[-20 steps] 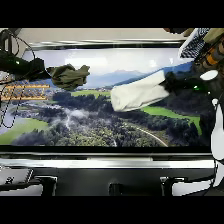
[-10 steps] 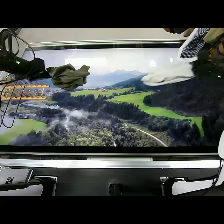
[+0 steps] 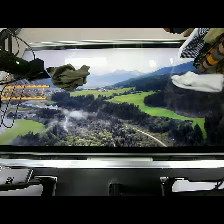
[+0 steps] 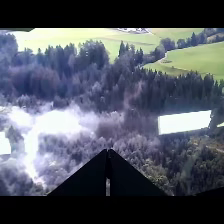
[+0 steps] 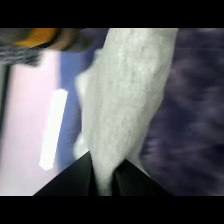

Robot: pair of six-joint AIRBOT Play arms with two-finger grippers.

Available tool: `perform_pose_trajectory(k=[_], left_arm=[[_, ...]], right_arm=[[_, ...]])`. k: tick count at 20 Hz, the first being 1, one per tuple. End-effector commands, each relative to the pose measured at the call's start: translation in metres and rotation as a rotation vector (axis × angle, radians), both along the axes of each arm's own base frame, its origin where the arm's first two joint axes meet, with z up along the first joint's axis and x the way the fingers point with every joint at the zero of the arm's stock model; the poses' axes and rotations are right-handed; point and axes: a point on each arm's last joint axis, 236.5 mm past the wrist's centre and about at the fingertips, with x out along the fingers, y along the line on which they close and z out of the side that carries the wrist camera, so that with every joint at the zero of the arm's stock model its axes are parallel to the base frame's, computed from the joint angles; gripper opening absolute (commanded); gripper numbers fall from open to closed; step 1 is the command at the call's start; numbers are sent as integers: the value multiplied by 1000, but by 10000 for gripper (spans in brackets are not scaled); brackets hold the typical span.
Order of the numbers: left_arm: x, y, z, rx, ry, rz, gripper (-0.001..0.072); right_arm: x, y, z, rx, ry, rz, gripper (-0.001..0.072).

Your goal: Fold the clothes and pants, and hang the long-sleeved shirts on hangers.

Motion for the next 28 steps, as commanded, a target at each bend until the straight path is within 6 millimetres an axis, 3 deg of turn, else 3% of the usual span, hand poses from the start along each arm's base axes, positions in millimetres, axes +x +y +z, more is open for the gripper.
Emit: perform_pose_trajectory(k=[1, 8, 14, 19, 28], left_arm=[[0, 1, -1, 4, 0, 2, 23], [0, 1, -1, 3, 1, 2, 23], [0, 0, -1, 3, 1, 0, 23], [-1, 0, -1, 3, 5, -1, 23], [-1, 0, -1, 3, 5, 0, 23]], right_arm=[[-76, -26, -26, -81, 280, -98, 40], [-152, 8, -75, -58, 487, -63, 39], [-233, 14, -101, -105, 770, -44, 41], [-269, 30, -132, -60, 915, 0, 41], [-326, 37, -146, -51, 1144, 19, 44]])
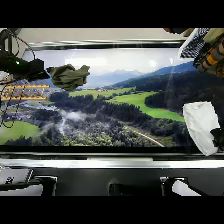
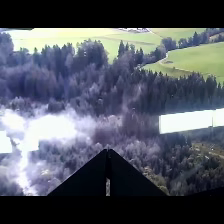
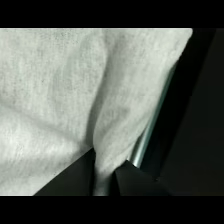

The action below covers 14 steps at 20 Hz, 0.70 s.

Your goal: Fold the clothes and pants, and hang the long-sleeved shirts on hangers.

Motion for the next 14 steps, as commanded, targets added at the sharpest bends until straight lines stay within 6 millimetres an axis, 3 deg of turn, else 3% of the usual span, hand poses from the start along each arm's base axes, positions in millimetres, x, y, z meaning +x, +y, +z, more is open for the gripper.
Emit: perform_pose_trajectory(k=[1, 3, 6, 8, 9, 11, 13, 14], left_arm=[[0, 0, 0, 0, 1, 0, 23], [0, 0, 0, 0, 0, 0, 23], [0, 0, 0, 0, 0, 0, 23], [0, 0, 0, 0, 0, 0, 23], [0, 0, 0, 0, 1, 0, 23], [0, 0, 0, 0, 1, 0, 23], [1, 0, -2, 0, 4, 0, 23], [2, 0, -4, 0, 9, 0, 24]], right_arm=[[-25, 1, 0, -4, 107, 2, 45], [-29, 0, 0, -9, 123, 5, 69], [-30, -1, 0, -9, 130, 19, 273], [-29, -2, 1, 4, 138, 65, 463], [-24, -5, 4, -4, 120, 88, 514], [1, -20, 26, -83, 0, 146, 517], [52, -39, 68, -199, -228, 238, 516], [88, -41, 97, -241, -378, 303, 515]])
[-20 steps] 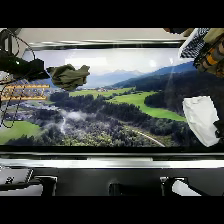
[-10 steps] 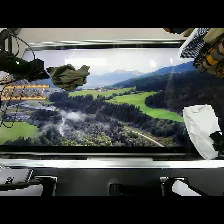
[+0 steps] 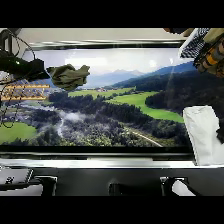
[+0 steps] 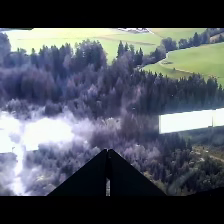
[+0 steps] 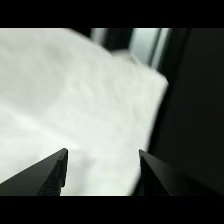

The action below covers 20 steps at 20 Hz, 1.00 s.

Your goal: Fold the clothes and pants, and hang the long-sleeved shirts on hangers.

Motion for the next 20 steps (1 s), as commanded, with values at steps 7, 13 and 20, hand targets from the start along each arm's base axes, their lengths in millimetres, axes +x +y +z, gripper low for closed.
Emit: perform_pose_trajectory(k=[7, 13, 20], left_arm=[[-2, 18, -28, 76, 45, -14, 22], [-32, 33, -22, 141, -59, 7, 22], [-62, 34, -38, 139, -41, 14, 23]], right_arm=[[229, 155, 161, 89, -767, 809, 198], [209, 345, 134, 318, -597, 1271, 41], [190, 392, 130, 376, -557, 1368, 41]])
